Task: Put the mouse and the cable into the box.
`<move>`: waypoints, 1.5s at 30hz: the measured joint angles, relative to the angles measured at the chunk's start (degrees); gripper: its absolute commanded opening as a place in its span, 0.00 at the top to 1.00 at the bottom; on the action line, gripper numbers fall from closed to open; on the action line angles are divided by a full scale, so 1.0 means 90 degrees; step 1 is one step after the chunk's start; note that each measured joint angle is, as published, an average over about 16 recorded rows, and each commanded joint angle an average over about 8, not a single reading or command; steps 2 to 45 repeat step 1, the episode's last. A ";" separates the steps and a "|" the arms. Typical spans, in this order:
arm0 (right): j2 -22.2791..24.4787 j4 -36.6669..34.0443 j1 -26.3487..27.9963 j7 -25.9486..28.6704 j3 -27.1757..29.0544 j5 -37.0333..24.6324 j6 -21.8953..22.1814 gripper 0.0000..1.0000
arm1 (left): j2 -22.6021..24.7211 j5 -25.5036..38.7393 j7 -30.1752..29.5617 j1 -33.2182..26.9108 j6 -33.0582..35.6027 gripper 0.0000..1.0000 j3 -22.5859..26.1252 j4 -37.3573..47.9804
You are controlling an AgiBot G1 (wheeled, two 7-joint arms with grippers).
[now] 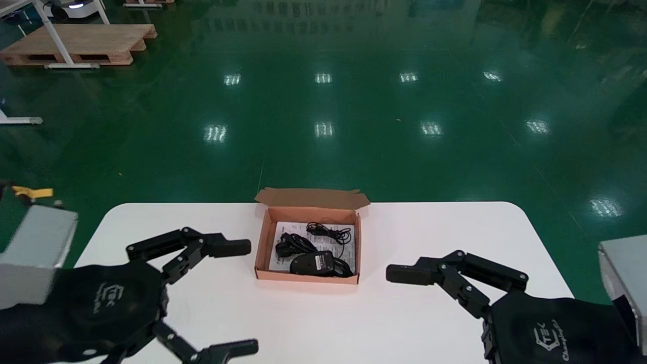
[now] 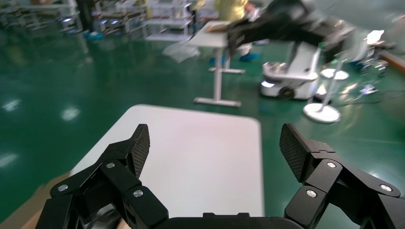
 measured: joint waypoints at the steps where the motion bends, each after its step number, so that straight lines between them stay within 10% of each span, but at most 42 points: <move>1: 0.0000 0.0000 0.0000 0.0000 0.0000 0.0000 0.0000 0.00 | -0.0019 -0.0055 -0.0025 0.0023 0.0055 0.00 -0.0033 -0.0028; 45: 0.0000 0.0000 0.0000 0.0000 0.0000 0.0000 0.0000 0.00 | -0.0019 -0.0055 -0.0025 0.0023 0.0055 0.00 -0.0033 -0.0028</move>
